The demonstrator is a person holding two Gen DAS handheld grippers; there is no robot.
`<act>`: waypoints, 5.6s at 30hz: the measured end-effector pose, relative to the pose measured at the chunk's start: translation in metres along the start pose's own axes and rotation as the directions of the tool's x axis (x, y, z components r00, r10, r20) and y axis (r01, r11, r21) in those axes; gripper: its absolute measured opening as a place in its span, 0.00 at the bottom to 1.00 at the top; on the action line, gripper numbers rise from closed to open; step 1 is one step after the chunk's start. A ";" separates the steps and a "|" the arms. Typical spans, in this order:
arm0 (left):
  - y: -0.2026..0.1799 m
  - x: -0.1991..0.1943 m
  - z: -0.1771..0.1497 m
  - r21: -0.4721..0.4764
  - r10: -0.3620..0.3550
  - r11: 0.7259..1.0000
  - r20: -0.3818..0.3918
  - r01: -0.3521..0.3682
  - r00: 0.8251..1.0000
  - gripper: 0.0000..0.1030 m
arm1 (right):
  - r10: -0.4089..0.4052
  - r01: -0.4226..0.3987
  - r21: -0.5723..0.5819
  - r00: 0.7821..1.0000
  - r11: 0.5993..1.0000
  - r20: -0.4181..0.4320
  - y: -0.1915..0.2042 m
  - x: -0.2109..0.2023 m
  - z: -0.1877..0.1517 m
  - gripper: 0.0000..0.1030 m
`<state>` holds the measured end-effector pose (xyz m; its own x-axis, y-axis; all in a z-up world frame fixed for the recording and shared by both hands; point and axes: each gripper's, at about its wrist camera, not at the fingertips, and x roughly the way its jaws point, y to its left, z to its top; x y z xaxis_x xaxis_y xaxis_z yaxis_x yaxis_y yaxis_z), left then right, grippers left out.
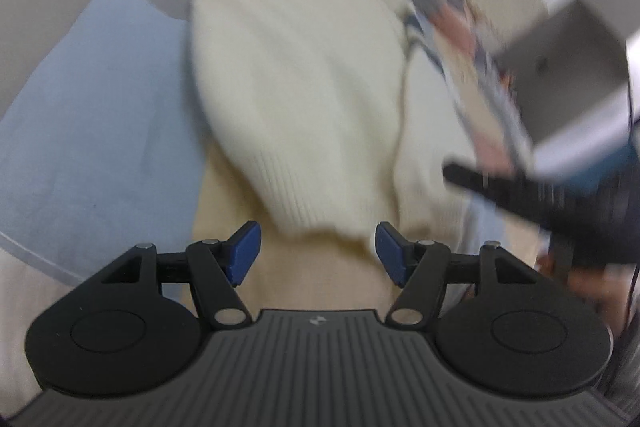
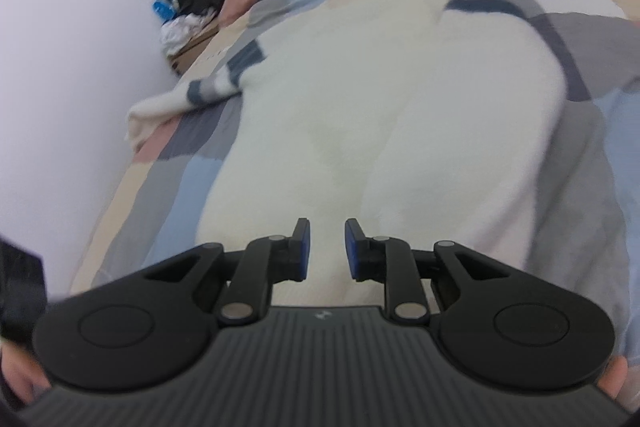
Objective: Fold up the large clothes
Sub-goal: 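Grasp the sweater edge with the left gripper beside the right gripper, then lift the held sweater side with both grippers and fold it over the body, then open both grippers and release the folded side onto the sweater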
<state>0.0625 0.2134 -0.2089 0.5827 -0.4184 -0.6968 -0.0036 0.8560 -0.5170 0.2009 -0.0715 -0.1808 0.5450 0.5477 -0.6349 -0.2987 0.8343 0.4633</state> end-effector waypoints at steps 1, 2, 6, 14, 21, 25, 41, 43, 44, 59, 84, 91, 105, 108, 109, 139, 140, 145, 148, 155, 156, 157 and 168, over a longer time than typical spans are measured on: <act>-0.006 0.001 -0.005 0.039 0.025 0.999 -0.013 -0.025 1.000 0.66 | -0.002 0.002 0.008 1.000 1.000 0.003 -0.002 0.002 -0.002 0.23; -0.010 0.004 -0.010 0.072 0.061 0.996 -0.017 -0.059 0.998 0.66 | -0.003 0.003 0.017 1.000 1.000 0.003 -0.005 0.004 -0.004 0.23; -0.016 0.019 -0.014 0.104 0.201 0.974 0.016 -0.202 0.979 0.66 | -0.008 0.008 0.033 1.000 0.999 0.010 -0.006 0.012 -0.005 0.23; -0.016 0.029 -0.006 -0.052 0.263 0.965 0.202 -0.258 0.943 0.66 | -0.003 0.002 0.055 1.000 0.998 0.023 -0.012 0.011 -0.006 0.23; -0.008 0.026 -0.009 -0.164 0.348 0.935 0.240 -0.315 0.906 0.46 | 0.003 -0.003 -0.010 1.000 1.000 0.001 -0.001 0.018 -0.009 0.23; 0.001 0.022 -0.006 -0.202 0.375 0.923 0.264 -0.329 0.889 0.22 | 0.014 -0.014 -0.064 1.000 0.998 0.000 0.007 0.017 -0.011 0.23; 0.006 -0.023 0.015 -0.183 0.194 0.975 0.444 -0.124 0.875 0.04 | -0.056 0.102 -0.584 0.994 0.805 0.096 0.115 0.030 -0.049 0.61; 0.009 -0.024 0.016 -0.183 0.191 0.976 0.445 -0.120 0.875 0.04 | -0.077 0.165 -0.572 0.982 0.804 0.174 0.118 0.028 -0.046 0.61; 0.009 -0.025 0.014 -0.184 0.191 0.976 0.444 -0.120 0.875 0.04 | -0.067 0.159 -0.540 0.980 0.826 0.187 0.115 0.024 -0.042 0.61; 0.006 -0.029 0.021 -0.130 0.068 0.991 0.502 -0.002 0.862 0.03 | -0.293 0.299 -0.344 0.953 0.890 0.069 0.064 0.042 -0.034 0.68; 0.007 -0.061 0.034 -0.093 0.012 0.994 0.597 0.055 0.802 0.03 | -0.603 0.583 0.167 0.791 0.795 0.109 0.010 0.012 -0.031 0.77; 0.020 -0.062 0.035 -0.146 0.029 0.987 0.594 0.072 0.804 0.03 | -0.464 0.446 0.133 0.828 0.885 0.313 0.010 -0.040 0.002 0.77; 0.017 -0.030 0.034 -0.151 0.111 0.988 0.502 -0.040 0.858 0.03 | -0.314 0.303 0.223 0.949 0.927 0.014 -0.027 0.014 -0.013 0.16; 0.015 -0.018 0.033 -0.151 0.162 0.983 0.472 -0.101 0.866 0.04 | -0.341 0.323 0.144 0.932 0.935 0.126 -0.009 -0.003 -0.011 0.06; 0.015 -0.014 0.032 -0.155 0.182 0.980 0.461 -0.123 0.868 0.04 | -0.341 0.326 0.109 0.925 0.939 0.169 -0.003 -0.008 -0.008 0.06; -0.002 0.040 -0.001 -0.234 0.454 0.887 0.294 -0.397 0.841 0.41 | -0.281 0.305 0.015 0.859 0.952 0.428 0.007 -0.064 0.025 0.05; -0.001 0.038 0.000 -0.228 0.449 0.890 0.303 -0.394 0.841 0.30 | -0.292 0.316 0.012 0.861 0.949 0.418 0.006 -0.063 0.026 0.05; -0.001 -0.004 0.022 -0.196 0.396 0.918 0.404 -0.345 0.825 0.08 | -0.298 0.330 -0.024 0.880 0.944 0.370 0.001 -0.069 0.036 0.05; -0.011 -0.045 0.047 -0.118 0.341 0.938 0.480 -0.326 0.808 0.07 | -0.276 0.314 -0.059 0.897 0.948 0.345 0.000 -0.079 0.046 0.05; -0.038 -0.122 0.072 0.049 0.217 0.955 0.558 -0.293 0.801 0.06 | -0.216 0.347 -0.319 0.899 0.882 0.381 0.029 -0.130 0.054 0.04; -0.038 -0.129 0.072 0.065 0.200 0.957 0.553 -0.282 0.809 0.06 | -0.212 0.351 -0.354 0.902 0.867 0.376 0.032 -0.135 0.054 0.04; -0.036 -0.135 0.071 0.083 0.182 0.960 0.541 -0.268 0.821 0.06 | -0.211 0.353 -0.385 0.907 0.853 0.364 0.034 -0.139 0.053 0.04; 0.022 -0.069 0.057 0.067 0.343 0.934 0.111 -0.352 0.933 0.06 | -0.310 0.228 -0.490 0.946 0.842 -0.093 0.019 -0.075 0.008 0.05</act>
<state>0.0686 0.2784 -0.1442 0.6323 -0.0625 -0.7722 -0.1539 0.9668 -0.2042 0.1600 -0.0973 -0.1192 0.5357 0.2656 -0.8016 -0.5109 0.8577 -0.0572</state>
